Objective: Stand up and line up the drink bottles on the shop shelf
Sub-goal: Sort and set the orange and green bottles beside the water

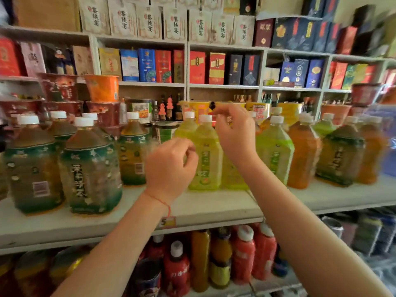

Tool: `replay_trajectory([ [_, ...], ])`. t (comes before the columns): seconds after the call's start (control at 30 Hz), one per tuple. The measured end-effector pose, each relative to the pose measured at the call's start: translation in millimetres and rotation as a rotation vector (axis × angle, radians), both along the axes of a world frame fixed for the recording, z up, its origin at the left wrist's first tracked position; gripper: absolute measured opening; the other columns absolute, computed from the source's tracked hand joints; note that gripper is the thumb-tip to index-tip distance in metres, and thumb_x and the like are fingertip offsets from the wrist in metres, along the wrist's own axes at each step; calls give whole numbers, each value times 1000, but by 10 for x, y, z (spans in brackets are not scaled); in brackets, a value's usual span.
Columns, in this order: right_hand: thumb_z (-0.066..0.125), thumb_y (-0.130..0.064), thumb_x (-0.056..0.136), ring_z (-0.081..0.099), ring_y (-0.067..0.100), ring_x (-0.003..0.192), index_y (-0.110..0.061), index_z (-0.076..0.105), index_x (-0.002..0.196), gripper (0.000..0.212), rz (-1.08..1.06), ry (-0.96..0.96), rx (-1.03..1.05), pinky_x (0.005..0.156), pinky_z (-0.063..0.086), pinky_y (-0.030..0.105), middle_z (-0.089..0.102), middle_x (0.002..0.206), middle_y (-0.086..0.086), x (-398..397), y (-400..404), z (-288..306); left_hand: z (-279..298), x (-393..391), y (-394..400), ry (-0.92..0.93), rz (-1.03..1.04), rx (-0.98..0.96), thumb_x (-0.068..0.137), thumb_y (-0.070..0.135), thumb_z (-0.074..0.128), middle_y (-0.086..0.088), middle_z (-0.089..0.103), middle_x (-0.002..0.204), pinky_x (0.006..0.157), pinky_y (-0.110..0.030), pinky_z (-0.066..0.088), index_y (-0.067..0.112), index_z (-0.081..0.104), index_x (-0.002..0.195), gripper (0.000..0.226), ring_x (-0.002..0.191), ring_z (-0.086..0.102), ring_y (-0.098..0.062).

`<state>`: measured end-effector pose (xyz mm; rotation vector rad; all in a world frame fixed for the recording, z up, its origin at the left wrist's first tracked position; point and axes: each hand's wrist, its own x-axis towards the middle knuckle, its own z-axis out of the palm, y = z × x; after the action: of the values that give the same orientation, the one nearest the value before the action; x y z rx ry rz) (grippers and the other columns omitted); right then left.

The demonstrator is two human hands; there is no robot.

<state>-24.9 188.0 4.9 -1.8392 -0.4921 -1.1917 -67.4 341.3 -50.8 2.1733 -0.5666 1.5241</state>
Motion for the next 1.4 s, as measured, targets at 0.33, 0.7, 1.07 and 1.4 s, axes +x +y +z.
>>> replay_trajectory([
  [0.33, 58, -30, 96, 50, 26, 124, -12, 41, 140, 51, -209, 245, 136, 103, 45, 43, 54, 132, 8, 341, -2149, -111, -30, 265, -1868, 307, 99, 73, 91, 43, 57, -10, 37, 152, 110, -47, 36, 26, 44, 142, 55, 139, 36, -29],
  [0.7, 65, -45, 90, 55, 2, 81, -31, 61, 110, 25, 156, 541, 2, 66, 47, 23, 61, 92, -17, 711, -2659, -109, 24, 531, -2588, 494, 435, 209, 90, 67, 52, -19, 12, 164, 122, -49, 8, 46, 11, 155, 79, 151, 13, -37],
  [1.07, 60, -42, 90, 63, 23, 97, -20, 62, 108, 29, 48, 517, -52, 80, 53, 41, 65, 101, -1, 737, -2614, -136, 217, 678, -2772, 479, 585, 97, 84, 62, 60, -20, 40, 145, 116, -53, 25, 41, 41, 142, 65, 135, 38, -41],
  [1.4, 54, -37, 100, 55, 9, 103, -18, 56, 123, 30, 415, 207, -172, 87, 49, 28, 60, 114, -4, 332, -2178, -340, 118, 486, -2201, 476, -123, -49, 71, 46, 82, 11, 42, 147, 114, -50, 37, 38, 34, 143, 87, 136, 41, -18],
])
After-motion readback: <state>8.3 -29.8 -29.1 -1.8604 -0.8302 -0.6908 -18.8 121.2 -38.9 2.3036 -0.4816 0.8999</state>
